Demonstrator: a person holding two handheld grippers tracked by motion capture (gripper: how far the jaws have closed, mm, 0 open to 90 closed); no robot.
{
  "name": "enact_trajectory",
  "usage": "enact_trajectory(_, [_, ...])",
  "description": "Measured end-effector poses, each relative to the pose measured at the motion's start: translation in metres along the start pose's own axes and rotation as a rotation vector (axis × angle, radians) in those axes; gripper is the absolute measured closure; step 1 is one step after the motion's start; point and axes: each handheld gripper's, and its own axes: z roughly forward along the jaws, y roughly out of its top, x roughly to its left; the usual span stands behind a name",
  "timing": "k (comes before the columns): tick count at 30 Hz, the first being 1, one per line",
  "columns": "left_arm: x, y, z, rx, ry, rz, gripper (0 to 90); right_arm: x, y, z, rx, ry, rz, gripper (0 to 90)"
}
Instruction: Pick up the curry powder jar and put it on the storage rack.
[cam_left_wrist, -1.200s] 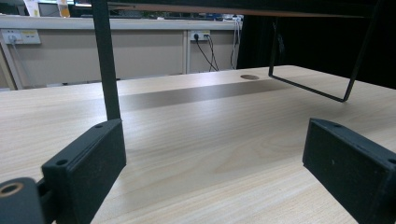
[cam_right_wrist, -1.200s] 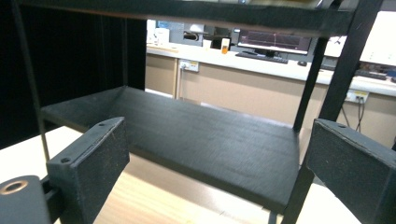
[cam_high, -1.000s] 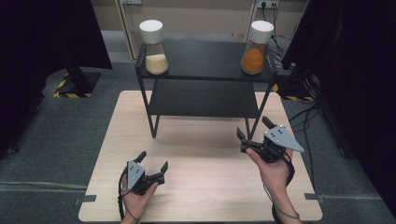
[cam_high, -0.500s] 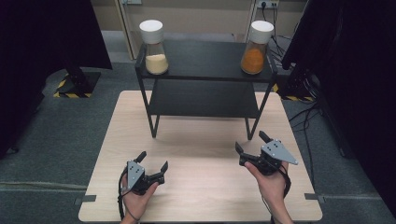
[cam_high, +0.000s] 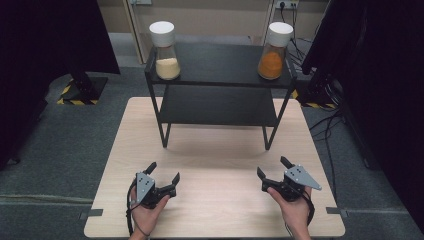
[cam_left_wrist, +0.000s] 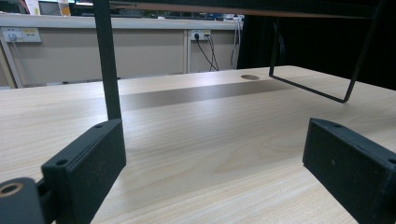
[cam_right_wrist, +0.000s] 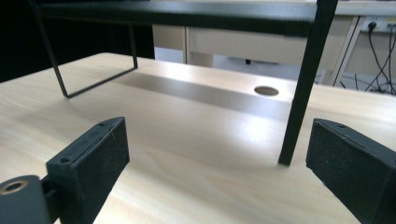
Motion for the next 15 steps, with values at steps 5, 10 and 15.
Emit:
enact_trajectory(5, [0.000,0.000,0.000,-0.001,0.000,-0.001,5.7,0.000,-0.013,-0.001,0.015,0.006,0.008,6.3])
enact_trajectory(10, [0.000,0.000,0.000,-0.001,0.000,-0.001,5.6,0.001,-0.022,-0.003,0.020,0.003,0.009,6.4])
enact_trajectory(15, [0.000,0.000,0.000,0.000,0.001,0.000,5.6,0.003,-0.029,-0.005,0.020,0.003,0.007,6.4])
